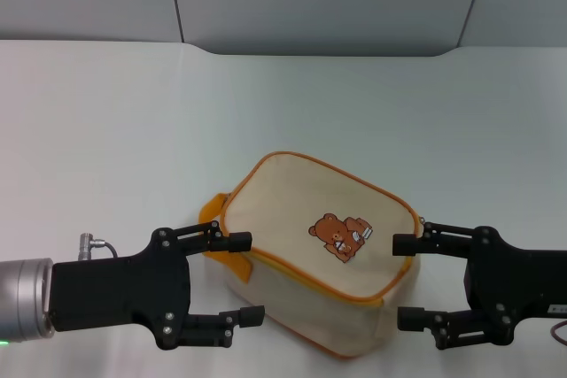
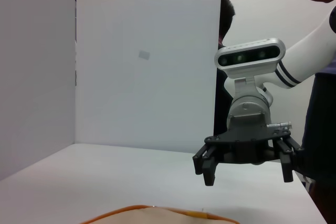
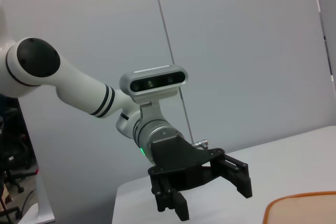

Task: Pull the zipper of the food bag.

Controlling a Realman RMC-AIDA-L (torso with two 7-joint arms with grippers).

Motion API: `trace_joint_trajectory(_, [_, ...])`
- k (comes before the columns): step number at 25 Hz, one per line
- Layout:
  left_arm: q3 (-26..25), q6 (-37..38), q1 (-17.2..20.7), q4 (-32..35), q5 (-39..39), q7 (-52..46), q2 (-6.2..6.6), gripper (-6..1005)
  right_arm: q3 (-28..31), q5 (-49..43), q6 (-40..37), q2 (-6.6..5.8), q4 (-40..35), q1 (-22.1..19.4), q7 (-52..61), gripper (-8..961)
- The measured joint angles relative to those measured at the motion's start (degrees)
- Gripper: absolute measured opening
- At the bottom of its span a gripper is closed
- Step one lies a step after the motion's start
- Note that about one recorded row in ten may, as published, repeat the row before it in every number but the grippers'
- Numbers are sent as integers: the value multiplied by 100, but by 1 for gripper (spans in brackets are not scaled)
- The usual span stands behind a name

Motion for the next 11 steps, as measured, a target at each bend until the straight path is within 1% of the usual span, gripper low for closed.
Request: trace_joint_trajectory(11, [5,-71,19,-40,-24,87,-7,815,-2,16,21,26,-7,-43,-79,847])
